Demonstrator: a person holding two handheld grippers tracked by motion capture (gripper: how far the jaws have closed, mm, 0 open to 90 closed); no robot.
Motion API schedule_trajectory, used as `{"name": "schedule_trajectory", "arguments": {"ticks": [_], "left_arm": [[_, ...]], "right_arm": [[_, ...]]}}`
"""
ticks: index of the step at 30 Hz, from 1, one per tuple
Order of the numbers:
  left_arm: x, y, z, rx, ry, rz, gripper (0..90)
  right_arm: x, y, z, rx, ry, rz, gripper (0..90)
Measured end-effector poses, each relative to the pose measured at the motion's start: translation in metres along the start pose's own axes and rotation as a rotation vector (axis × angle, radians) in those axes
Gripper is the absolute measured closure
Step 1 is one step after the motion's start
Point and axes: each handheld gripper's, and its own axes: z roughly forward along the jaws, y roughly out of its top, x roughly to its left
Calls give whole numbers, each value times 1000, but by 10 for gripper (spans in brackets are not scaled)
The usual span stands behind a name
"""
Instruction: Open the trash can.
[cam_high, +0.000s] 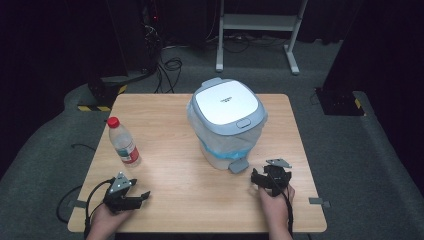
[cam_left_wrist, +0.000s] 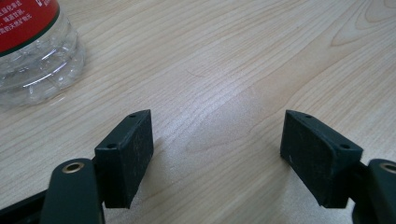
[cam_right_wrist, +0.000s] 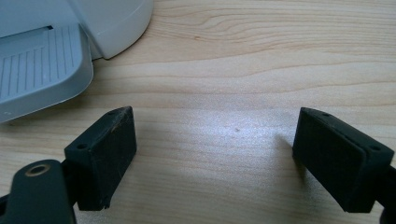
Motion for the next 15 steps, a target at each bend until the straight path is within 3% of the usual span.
{"name": "schedule_trajectory", "arguments": {"ticks": [15], "left_arm": [[0,0,0,1,-4,2,256]], "right_arm": [[0,-1,-1,1,9,-1,133]]}}
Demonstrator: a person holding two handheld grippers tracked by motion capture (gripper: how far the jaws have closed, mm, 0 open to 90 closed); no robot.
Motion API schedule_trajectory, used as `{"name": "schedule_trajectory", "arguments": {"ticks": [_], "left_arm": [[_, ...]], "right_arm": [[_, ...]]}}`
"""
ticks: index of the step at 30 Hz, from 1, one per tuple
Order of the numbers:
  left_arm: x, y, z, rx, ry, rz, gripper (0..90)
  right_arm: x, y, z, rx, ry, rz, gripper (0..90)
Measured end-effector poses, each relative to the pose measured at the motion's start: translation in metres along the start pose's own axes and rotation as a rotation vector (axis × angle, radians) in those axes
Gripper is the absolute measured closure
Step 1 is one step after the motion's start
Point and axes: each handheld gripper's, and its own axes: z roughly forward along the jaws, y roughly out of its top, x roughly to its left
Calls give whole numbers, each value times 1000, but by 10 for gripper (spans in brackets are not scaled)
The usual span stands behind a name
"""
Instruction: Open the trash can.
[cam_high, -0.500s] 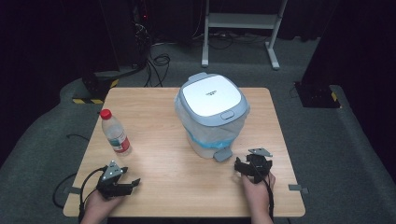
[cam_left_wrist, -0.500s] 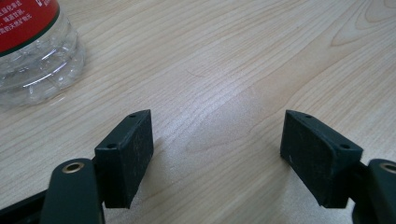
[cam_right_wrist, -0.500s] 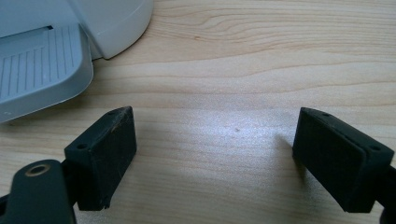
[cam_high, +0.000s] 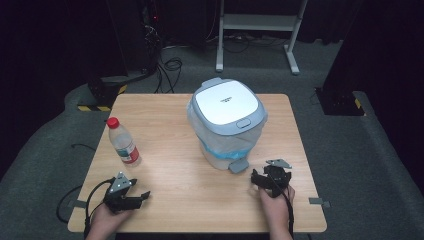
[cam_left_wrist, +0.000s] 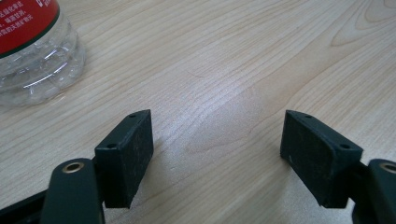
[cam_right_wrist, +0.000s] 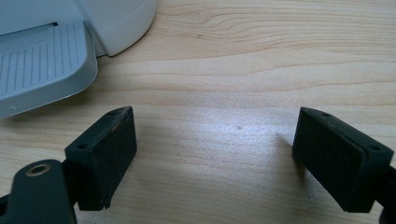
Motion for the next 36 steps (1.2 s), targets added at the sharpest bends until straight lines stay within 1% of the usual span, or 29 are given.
{"name": "schedule_trajectory", "arguments": {"ticks": [1,4,6,7,8,9,12,14,15,16,17,19,20,21,22,23,24,26,27,29,30,33,34,36], "left_arm": [[0,0,0,0,-1,0,255],[0,0,0,3,-2,3,254],[0,0,0,3,-4,4,253],[1,1,0,0,-9,7,253],[1,1,1,1,-10,8,254],[1,1,1,1,-10,8,253],[1,0,0,1,-11,7,254],[5,0,0,-11,-23,-28,266],[5,0,0,-11,-23,-28,270],[7,0,0,-16,-28,-47,270],[7,0,-1,-18,-19,-59,289],[4,0,-1,-11,4,-37,289],[3,0,-1,-4,14,-22,288],[2,0,0,-5,19,-16,286],[2,0,0,-5,19,-16,285],[2,0,0,-5,20,-20,285],[2,0,0,-6,25,-25,286],[1,0,0,-5,28,-28,286],[1,0,0,-3,33,-31,285],[1,0,0,-3,33,-31,285],[1,0,0,-3,35,-33,285],[1,0,0,-4,37,-34,285],[0,0,0,-2,42,-39,281],[0,0,0,-3,45,-42,276]], "right_arm": [[0,0,0,0,2,-4,133],[1,-2,-1,-1,29,-32,134],[2,-2,-2,0,32,-36,145],[2,-3,-4,-23,41,-45,294],[2,-4,-6,-31,40,-47,341],[2,-4,-6,-31,40,-47,341],[1,-5,-9,-28,33,-36,435],[2,-5,-10,-29,34,-42,468],[2,-5,-10,-27,35,-43,484],[2,-5,-10,-27,35,-43,484],[1,-4,-10,-24,39,-47,526],[1,-4,-11,-21,48,-57,562],[-1,-3,-11,-27,53,-65,594],[-2,-2,-11,-34,63,-66,622],[-3,-1,-12,-40,75,-57,652],[-3,-1,-12,-40,75,-57,652],[-6,2,-14,-60,96,-54,725],[-7,3,-14,-67,104,-56,743],[-7,6,-16,-92,123,-60,779],[-7,8,-16,-100,122,-65,793],[-7,11,-16,-118,131,-66,820],[-5,14,-15,-125,134,-76,830],[-1,18,-12,-129,136,-86,838],[1,20,-9,-131,145,-99,845]]}}
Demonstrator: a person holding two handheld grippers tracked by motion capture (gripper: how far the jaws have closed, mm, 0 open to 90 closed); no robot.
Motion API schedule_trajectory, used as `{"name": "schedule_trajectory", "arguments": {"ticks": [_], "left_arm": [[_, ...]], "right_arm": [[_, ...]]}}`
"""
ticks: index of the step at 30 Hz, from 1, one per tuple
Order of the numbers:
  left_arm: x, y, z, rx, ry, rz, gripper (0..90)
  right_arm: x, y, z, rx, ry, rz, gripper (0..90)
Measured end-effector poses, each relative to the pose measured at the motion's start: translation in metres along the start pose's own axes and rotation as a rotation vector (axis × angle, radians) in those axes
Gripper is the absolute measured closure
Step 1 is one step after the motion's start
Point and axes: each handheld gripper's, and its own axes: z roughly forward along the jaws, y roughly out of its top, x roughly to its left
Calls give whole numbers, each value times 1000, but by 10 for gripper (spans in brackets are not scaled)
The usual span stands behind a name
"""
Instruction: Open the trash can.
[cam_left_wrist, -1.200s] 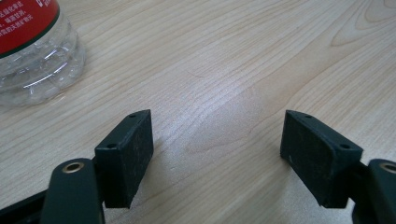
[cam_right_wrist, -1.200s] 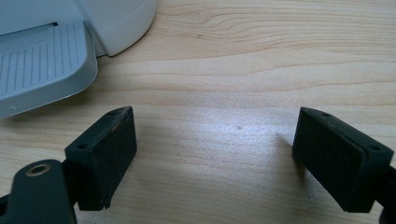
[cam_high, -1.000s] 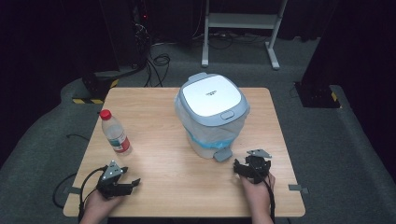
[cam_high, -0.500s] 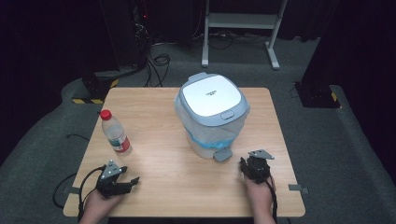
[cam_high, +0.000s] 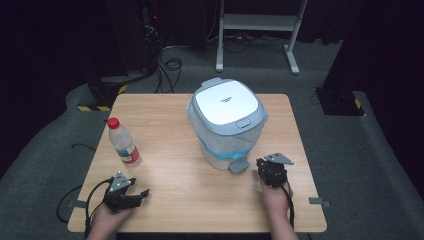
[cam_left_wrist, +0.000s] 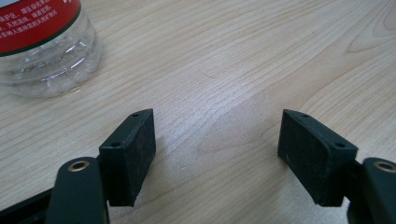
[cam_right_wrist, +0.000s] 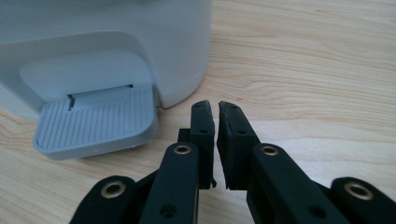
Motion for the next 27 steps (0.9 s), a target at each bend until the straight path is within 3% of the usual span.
{"name": "schedule_trajectory", "arguments": {"ticks": [7,10,13,16,25,27], "left_arm": [[0,0,0,1,3,-4,273],[0,0,0,1,4,-4,273],[0,0,-1,2,4,-4,273],[0,-1,-1,0,5,-6,273],[0,-1,-1,-1,7,-7,273],[0,-1,-1,-4,7,-12,273]], "right_arm": [[16,0,8,27,49,-35,867],[22,1,9,27,29,-61,881],[24,0,9,31,30,-54,898],[27,-1,7,34,62,-60,898],[59,-5,2,34,110,-124,898],[72,-3,0,26,134,-143,897]]}}
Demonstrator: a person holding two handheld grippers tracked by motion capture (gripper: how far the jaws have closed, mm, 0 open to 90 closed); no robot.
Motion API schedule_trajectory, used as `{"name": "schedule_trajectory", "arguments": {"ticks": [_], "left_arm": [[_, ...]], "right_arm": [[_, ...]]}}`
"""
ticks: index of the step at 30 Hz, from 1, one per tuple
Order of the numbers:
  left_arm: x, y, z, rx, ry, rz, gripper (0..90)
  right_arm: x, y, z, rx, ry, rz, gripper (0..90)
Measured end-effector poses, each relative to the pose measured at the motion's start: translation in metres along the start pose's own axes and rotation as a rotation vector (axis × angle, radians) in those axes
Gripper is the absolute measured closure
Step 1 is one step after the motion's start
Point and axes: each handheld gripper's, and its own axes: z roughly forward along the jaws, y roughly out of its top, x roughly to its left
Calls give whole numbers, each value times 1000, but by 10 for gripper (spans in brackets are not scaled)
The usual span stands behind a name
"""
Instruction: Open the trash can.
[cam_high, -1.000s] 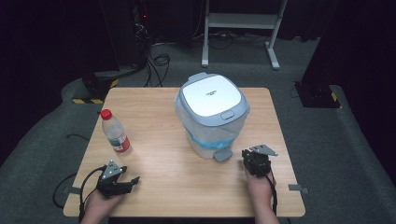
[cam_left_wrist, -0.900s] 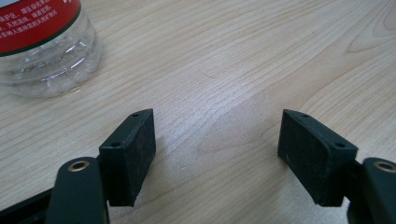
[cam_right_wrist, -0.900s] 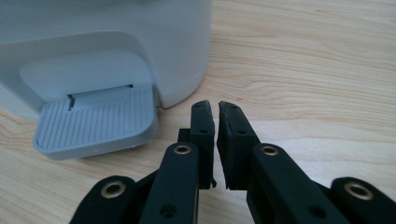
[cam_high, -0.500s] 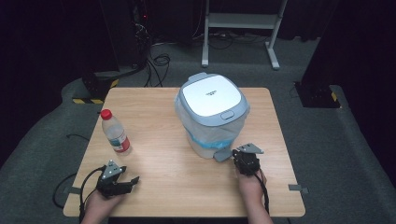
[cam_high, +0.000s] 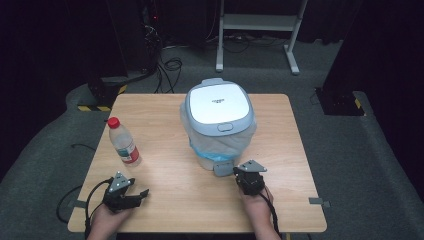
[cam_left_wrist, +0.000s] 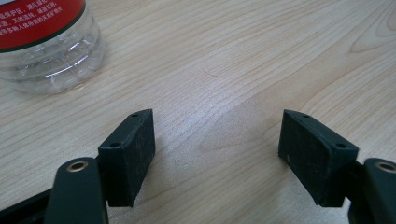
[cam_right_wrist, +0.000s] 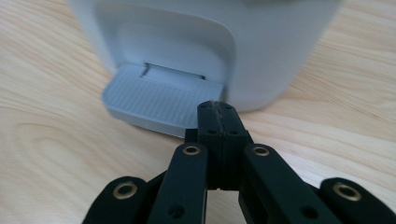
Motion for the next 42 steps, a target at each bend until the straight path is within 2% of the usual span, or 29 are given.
{"name": "schedule_trajectory", "arguments": {"ticks": [3,4,6,11,16,17,19,20,21,22,26,29,31,33,36,42], "left_arm": [[0,0,0,0,0,1,273],[0,0,0,0,0,2,273],[0,0,0,1,-1,2,273],[0,0,0,1,-2,3,273],[-1,-1,-1,0,1,1,274],[-1,-1,-1,0,1,1,275],[0,-1,-1,0,1,0,274],[0,-1,-1,0,1,0,274],[-1,-1,-1,0,1,1,275],[-1,-1,-1,0,2,0,275],[0,-1,-1,0,3,0,275],[0,-1,-1,0,2,-1,275],[0,-1,-1,0,1,0,275],[0,-1,-1,2,-3,5,274],[0,-1,-1,2,-8,13,273],[0,-1,-1,2,-11,18,273]], "right_arm": [[8,2,0,-9,9,-16,897],[17,4,0,-12,25,-31,897],[19,4,1,-13,30,-36,897],[34,6,3,-14,80,-62,895],[41,6,4,-20,67,-81,866],[42,7,3,-46,61,-60,832],[43,9,4,-66,47,-53,808],[43,9,4,-66,47,-53,808],[44,12,8,-85,44,-22,813],[45,14,10,-94,42,-12,826],[50,22,28,-86,37,28,894],[50,26,34,-83,14,44,899],[52,26,35,-72,15,45,900],[56,27,34,-60,48,32,900],[68,23,32,-63,28,-32,900],[71,23,24,-51,51,-42,900]]}}
